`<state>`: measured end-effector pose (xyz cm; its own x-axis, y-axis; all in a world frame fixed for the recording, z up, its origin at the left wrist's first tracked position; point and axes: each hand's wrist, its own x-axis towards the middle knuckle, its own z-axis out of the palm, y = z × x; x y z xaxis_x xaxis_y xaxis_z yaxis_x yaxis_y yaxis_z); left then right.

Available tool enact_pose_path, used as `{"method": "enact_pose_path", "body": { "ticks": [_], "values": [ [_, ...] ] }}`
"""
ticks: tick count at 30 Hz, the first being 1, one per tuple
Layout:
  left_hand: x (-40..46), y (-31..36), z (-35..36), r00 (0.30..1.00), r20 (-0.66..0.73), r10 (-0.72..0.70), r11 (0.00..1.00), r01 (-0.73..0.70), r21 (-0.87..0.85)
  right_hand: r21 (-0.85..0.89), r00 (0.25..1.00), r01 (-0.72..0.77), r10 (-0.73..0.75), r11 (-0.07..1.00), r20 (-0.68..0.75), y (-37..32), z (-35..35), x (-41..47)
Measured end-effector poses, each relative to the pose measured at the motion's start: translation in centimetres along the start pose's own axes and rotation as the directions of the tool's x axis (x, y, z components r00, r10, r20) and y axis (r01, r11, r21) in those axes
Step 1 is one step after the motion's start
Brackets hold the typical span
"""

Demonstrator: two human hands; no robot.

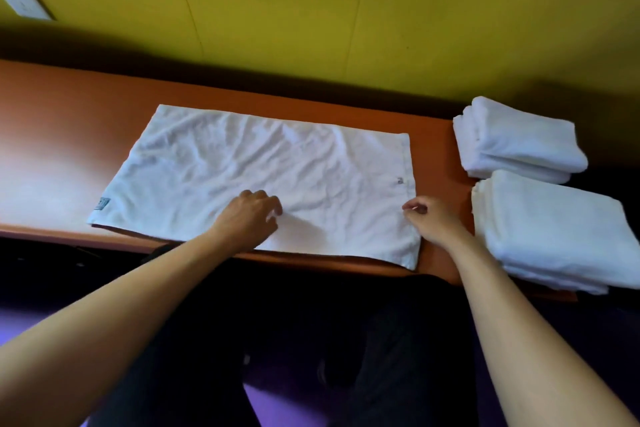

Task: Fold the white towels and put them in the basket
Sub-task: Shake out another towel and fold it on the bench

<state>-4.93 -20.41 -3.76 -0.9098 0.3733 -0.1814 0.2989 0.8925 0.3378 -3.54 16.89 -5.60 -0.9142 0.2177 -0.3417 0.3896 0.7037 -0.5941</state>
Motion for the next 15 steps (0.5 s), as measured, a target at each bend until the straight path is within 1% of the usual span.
{"method": "enact_pose_path", "body": {
  "ticks": [2, 4, 6, 9, 12, 13, 15],
  "values": [
    [0.5, 4.1, 2.1, 0.991, 0.035, 0.129, 0.991, -0.13, 0.023, 0.001, 0.999, -0.003, 0.003, 1.0, -0.035, 0.0, -0.2, 1.2],
    [0.7, 7.7, 4.3, 0.964, 0.096, 0.247, 0.963, -0.255, 0.083, -0.01, 0.998, -0.005, 0.004, 1.0, -0.065, 0.0, -0.5, 2.3],
    [0.9, 10.4, 6.3, 0.936, 0.141, 0.323, 0.926, -0.343, 0.157, -0.029, 0.994, 0.004, -0.007, 1.0, -0.106, -0.1, -0.7, 3.4],
    [1.6, 12.9, 8.1, 0.922, 0.138, 0.362, 0.895, -0.385, 0.224, -0.07, 0.981, 0.016, -0.029, 0.997, -0.191, -0.3, -0.9, 5.0],
    [2.5, 15.0, 9.3, 0.918, 0.114, 0.38, 0.887, -0.396, 0.236, -0.106, 0.965, -0.011, -0.017, 0.994, -0.261, -1.0, -0.9, 6.6],
    [2.6, 15.7, 9.6, 0.914, 0.101, 0.394, 0.882, -0.406, 0.237, -0.103, 0.962, -0.028, -0.001, 0.994, -0.273, -1.3, -0.8, 7.1],
    [3.0, 16.7, 10.0, 0.914, 0.067, 0.401, 0.879, -0.405, 0.251, -0.083, 0.961, -0.104, 0.078, 0.991, -0.266, -2.0, -0.2, 8.2]
  ]
}}
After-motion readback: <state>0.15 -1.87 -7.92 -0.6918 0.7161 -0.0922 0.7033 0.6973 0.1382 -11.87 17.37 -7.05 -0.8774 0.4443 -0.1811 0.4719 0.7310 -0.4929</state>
